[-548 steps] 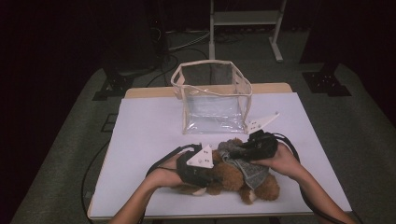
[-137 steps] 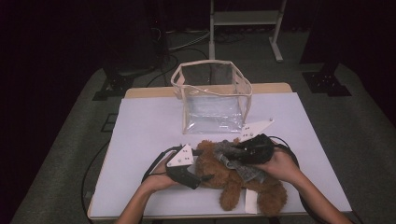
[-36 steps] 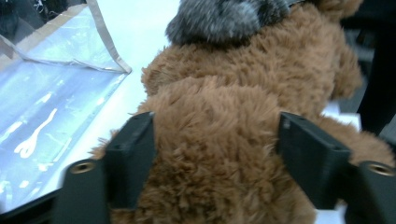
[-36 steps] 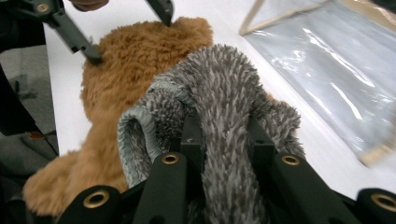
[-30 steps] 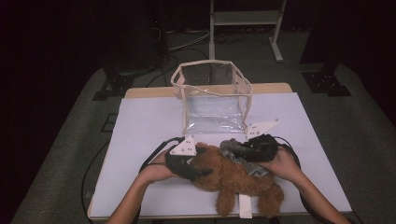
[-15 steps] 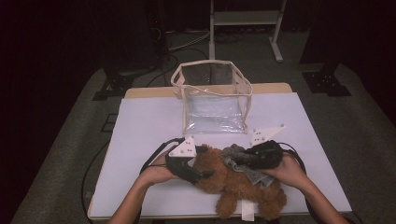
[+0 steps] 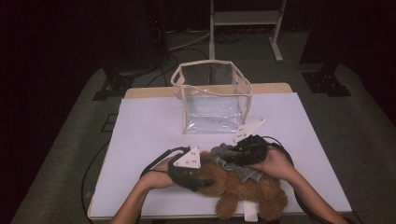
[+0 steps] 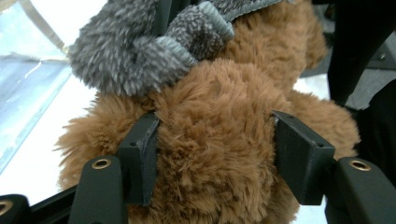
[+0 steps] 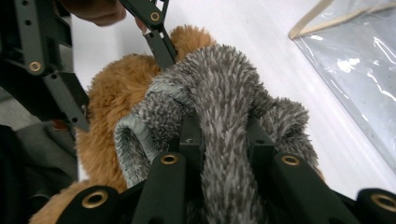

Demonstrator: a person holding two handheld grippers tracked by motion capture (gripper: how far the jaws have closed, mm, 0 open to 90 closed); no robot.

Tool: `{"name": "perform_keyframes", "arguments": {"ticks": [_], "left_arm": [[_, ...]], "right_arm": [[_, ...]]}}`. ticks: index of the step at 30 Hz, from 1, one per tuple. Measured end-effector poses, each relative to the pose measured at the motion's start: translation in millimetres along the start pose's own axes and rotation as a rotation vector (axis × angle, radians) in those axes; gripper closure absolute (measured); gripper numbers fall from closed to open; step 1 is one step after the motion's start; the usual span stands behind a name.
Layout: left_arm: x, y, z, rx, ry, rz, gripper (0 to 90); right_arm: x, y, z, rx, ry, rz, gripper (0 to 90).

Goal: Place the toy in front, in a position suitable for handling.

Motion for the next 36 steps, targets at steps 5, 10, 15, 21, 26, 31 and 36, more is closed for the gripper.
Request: {"name": "perform_keyframes", "arguments": {"ticks": [5,10,15,21,26,31,36], "left_arm": [[0.0,-3.8,-0.1,0.012,0.017,-0.026,35.3],[3.3,-7.9,-2.2,0.009,0.036,-0.042,30.3],[9.3,-19.7,-2.9,0.000,0.067,-0.098,14.0],[5.2,-28.2,4.8,-0.045,0.049,-0.169,3.9],[3.9,-12.7,18.5,-0.117,0.015,-0.158,1.5],[2.5,-5.9,32.2,-0.111,-0.051,-0.086,8.4],[3.6,-20.6,28.3,-0.021,-0.093,-0.054,30.8]], "right_arm": [[-16.6,-2.2,-25.1,-0.014,0.033,0.048,73.5],[-36.1,-6.1,-49.6,-0.048,0.062,0.075,73.4],[-54.3,-8.5,-58.7,-0.056,0.091,0.102,73.6],[-65.6,-21.2,-51.1,-0.025,0.121,0.096,74.5],[-68.5,-25.3,-50.5,-0.011,0.125,0.092,74.5],[-66.9,-22.3,-49.9,-0.009,0.119,0.085,74.3],[-60.4,-9.3,-52.5,-0.035,0.133,0.100,73.8]]}}
Point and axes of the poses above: each handheld gripper's, and its own axes: z roughly forward along the jaws, x roughly out of its top, y roughly to its right, the point moved 9 cm from there along z, roughly forward along the jaws, and after that the axes turned 14 degrees about x, right-handed, at the moved point
